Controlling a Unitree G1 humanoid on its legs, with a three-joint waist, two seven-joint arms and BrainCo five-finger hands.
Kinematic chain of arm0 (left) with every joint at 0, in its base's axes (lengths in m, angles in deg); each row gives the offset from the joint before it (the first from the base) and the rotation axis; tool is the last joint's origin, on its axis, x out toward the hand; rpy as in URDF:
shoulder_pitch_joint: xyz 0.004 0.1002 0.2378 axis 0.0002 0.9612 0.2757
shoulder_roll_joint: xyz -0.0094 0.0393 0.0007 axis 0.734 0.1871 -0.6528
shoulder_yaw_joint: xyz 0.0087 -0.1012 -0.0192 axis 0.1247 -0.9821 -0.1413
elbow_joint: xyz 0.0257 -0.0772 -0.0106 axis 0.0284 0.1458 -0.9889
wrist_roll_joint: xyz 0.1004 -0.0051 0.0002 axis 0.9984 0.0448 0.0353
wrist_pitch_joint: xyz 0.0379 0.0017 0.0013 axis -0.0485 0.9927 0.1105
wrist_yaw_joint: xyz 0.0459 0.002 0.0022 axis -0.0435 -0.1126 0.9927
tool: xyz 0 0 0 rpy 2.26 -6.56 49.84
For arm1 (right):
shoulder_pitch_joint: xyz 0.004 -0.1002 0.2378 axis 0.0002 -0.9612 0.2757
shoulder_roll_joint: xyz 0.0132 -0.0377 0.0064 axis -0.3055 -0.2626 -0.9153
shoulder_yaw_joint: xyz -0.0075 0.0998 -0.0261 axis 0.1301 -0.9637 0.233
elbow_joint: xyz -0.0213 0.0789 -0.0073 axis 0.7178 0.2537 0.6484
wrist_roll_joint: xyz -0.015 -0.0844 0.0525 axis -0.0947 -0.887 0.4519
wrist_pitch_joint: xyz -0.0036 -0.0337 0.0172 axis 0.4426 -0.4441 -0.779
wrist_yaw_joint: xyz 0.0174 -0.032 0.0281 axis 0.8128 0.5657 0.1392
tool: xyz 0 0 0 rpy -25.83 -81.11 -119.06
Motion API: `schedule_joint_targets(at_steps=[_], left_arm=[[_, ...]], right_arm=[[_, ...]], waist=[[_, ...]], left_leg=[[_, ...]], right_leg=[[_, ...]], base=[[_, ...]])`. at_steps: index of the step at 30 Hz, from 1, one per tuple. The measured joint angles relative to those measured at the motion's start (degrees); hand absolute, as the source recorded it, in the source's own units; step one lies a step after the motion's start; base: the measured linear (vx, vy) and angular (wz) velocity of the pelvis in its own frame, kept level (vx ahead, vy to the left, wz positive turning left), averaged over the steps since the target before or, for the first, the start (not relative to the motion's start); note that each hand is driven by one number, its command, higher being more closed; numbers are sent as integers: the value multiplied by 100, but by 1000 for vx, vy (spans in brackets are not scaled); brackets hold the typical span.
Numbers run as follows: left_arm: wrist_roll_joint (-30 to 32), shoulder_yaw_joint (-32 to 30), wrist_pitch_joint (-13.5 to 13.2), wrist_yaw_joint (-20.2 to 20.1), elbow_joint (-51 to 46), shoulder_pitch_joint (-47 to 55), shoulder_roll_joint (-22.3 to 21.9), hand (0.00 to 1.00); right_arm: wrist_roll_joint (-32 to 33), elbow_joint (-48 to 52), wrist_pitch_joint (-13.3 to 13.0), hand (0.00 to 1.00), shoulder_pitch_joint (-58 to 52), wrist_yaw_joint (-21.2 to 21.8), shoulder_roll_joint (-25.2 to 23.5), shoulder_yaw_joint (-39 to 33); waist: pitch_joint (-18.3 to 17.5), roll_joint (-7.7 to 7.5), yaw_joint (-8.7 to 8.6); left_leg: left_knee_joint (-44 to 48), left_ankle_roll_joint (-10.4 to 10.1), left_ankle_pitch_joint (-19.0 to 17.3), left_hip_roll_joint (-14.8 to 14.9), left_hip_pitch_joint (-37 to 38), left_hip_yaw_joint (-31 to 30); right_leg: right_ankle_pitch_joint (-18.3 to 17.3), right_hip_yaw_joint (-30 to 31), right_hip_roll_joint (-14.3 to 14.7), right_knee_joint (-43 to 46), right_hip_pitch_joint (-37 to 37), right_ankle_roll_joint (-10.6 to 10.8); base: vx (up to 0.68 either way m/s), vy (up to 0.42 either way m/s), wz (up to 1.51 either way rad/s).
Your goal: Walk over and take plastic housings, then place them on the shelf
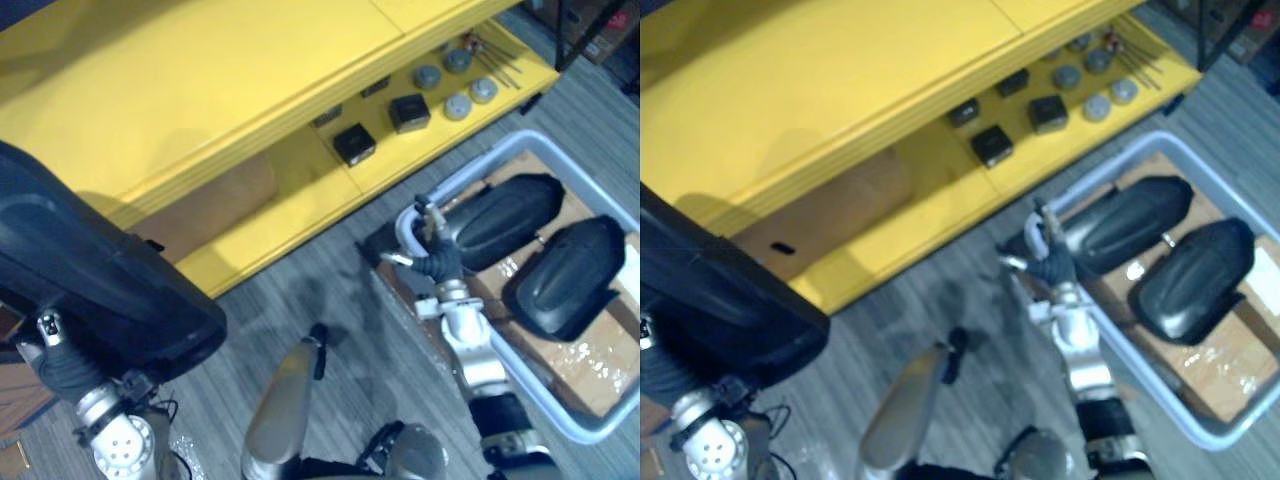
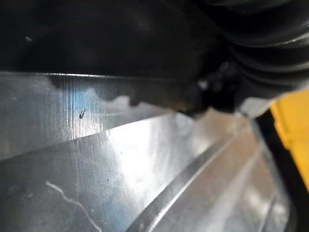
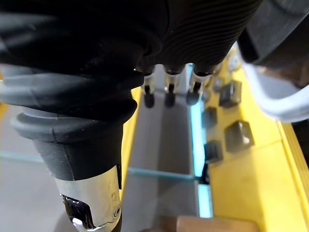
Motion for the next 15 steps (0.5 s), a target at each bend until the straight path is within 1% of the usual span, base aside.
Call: schedule_joint_targets(at_steps=[1, 2, 3, 4, 5, 6, 7, 8, 9, 10, 11, 12, 13, 14, 15], left_arm=[[28, -23, 6, 19, 0, 4, 17, 100], [66, -68, 28, 96, -8, 51, 72, 100], [148, -142, 43, 176, -23, 125, 125, 100], [150, -201, 43, 174, -35, 163, 158, 100], [144, -285, 45, 171, -60, 216, 163, 100], [143, -325, 50, 170, -64, 212, 164, 100], [142, -326, 57, 169, -63, 206, 162, 100], [127, -293, 94, 149, -62, 209, 163, 100], [123, -236, 144, 130, -62, 210, 160, 100], [123, -217, 160, 117, -62, 209, 160, 100], [124, -191, 174, 110, -61, 237, 154, 100], [124, -169, 186, 98, -57, 236, 157, 100], [132, -142, 188, 78, -57, 226, 157, 100], [139, -37, 192, 58, -54, 224, 163, 100], [145, 53, 201, 32, -49, 202, 165, 100]], right_arm=[[-1, 61, -10, 0, -66, -1, 0, -8], [-15, 93, -90, 0, -149, 0, -12, -24], [-35, 93, -177, 0, -178, 2, -36, -40], [-76, 98, -240, 0, -182, 8, -49, -65], [-113, 106, -338, 0, -187, 13, -46, -141], [-124, 106, -386, 0, -191, 18, -34, -268], [-126, 108, -394, 0, -195, 27, -19, -344], [-98, 120, -399, 0, -249, 82, 30, -507], [8, 192, -399, 0, -367, 171, 118, -632], [80, 260, -399, 0, -419, 220, 160, -667], [225, 417, -402, 0, -496, 314, 211, -694], [398, 608, -404, 0, -558, 459, 218, -690], [503, 707, -399, 0, -586, 553, 221, -691], [684, 866, -379, 0, -635, 733, 221, -688], [861, 980, -356, 0, -644, 907, 224, -685]], waist=[[-2, -4, -14], [-14, -25, -38], [-56, -73, -53], [-87, -98, -56], [-201, -97, -60], [-286, -76, -71], [-313, -44, -80], [-430, 21, -97], [-626, 96, -127], [-699, 119, -153], [-828, 149, -220], [-940, 100, -256], [-995, 76, -270], [-1168, 35, -283], [-1358, -59, -283]], left_leg=[[2, 23, -45, -24, 48, -38], [-51, 69, -128, -52, 211, -124], [-153, 176, -185, -79, 409, -185], [-212, 210, -205, -85, 512, -218], [-298, 243, -262, -93, 642, -311], [-456, 255, -286, -105, 839, -385], [-553, 253, -289, -111, 976, -443], [-775, 210, -266, -118, 1232, -565], [-943, 161, -285, -131, 1421, -728], [-1011, 124, -303, -151, 1540, -808], [-1097, 96, -318, -189, 1780, -965], [-1193, 26, -358, -266, 2012, -1151], [-1221, -11, -379, -305, 2117, -1243], [-1207, -87, -423, -359, 2207, -1386], [-1147, -165, -467, -404, 2190, -1468]], right_leg=[[268, 98, -40, 284, -128, -96], [870, 346, -69, 628, -275, -79], [1249, 573, -77, 862, -386, -62], [1145, 621, -56, 938, -428, -26], [848, 650, 36, 918, -587, -1], [610, 650, 177, 766, -786, -20], [517, 654, 263, 616, -856, -9], [427, 678, 456, 142, -1041, 1], [436, 745, 634, -447, -1237, 87], [483, 838, 699, -709, -1320, 166], [592, 1000, 789, -1166, -1424, 345], [672, 1176, 820, -1518, -1486, 428], [745, 1255, 828, -1650, -1493, 417], [884, 1477, 922, -1803, -1453, 373], [1099, 1690, 1048, -2091, -1423, 295]], base=[[209, 154, 31], [206, 110, 22], [232, 95, 17], [276, 54, 11], [339, 52, 13], [339, 39, 15], [277, 18, 25], [268, 6, 45], [281, 0, 58], [315, -16, 77], [354, -51, 91], [361, -79, 96], [380, -160, 111], [390, -230, 119], [515, -364, 143]])
